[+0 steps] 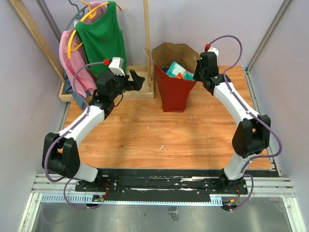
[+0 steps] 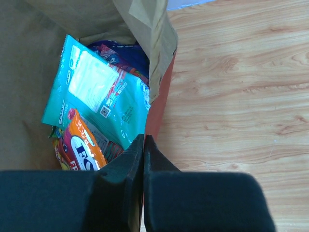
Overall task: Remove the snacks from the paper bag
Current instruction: Adjust the paper bag at the center of the board.
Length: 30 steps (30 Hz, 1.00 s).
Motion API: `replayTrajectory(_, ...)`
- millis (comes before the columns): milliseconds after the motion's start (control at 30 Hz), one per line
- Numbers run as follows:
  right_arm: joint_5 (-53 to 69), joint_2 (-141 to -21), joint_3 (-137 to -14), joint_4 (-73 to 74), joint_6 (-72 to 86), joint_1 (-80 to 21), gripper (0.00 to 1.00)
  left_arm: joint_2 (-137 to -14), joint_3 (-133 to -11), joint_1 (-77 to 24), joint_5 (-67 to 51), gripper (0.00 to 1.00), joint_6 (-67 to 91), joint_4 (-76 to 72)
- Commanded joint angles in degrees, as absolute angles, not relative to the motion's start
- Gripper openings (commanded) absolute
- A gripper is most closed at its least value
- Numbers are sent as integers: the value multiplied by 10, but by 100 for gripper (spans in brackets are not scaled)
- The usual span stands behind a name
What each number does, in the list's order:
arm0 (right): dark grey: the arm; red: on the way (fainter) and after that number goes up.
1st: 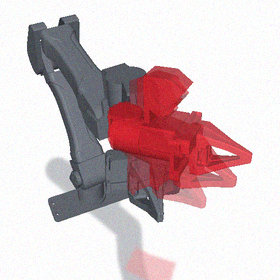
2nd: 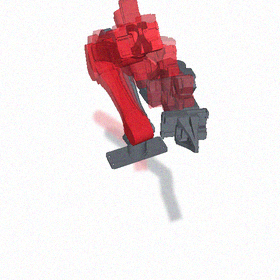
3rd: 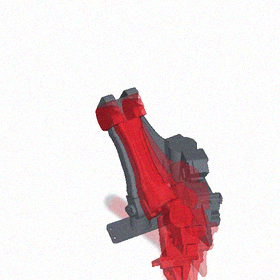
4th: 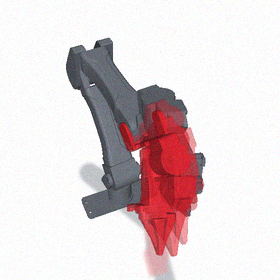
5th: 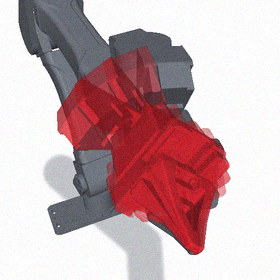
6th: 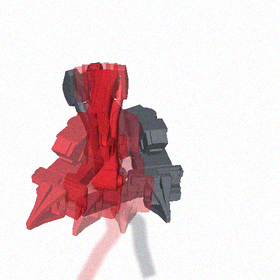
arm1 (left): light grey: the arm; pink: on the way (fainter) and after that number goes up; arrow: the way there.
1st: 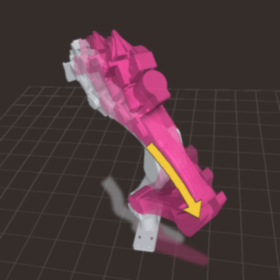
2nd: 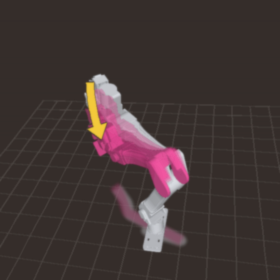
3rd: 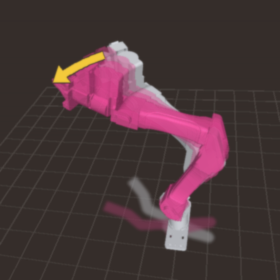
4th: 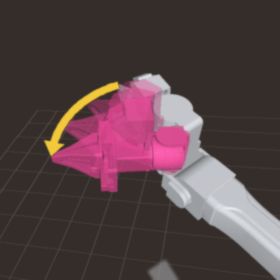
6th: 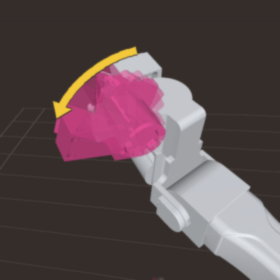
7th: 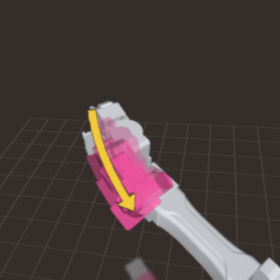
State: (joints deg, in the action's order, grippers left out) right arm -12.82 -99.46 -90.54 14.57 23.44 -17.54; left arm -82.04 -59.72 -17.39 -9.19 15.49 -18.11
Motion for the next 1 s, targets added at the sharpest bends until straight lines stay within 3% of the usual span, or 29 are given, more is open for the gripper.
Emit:
replayTrajectory(0,-105,-984,-904,116,218,-145,1,-827,-617,-174,-83,100,145,-186)
replayTrajectory(600,-69,-950,-936,130,180,-16,1,-885,-661,-174,-128,100,158,-173)
replayTrajectory(967,-195,-924,-969,145,110,-10,1,-892,-668,-175,-137,100,154,-164)
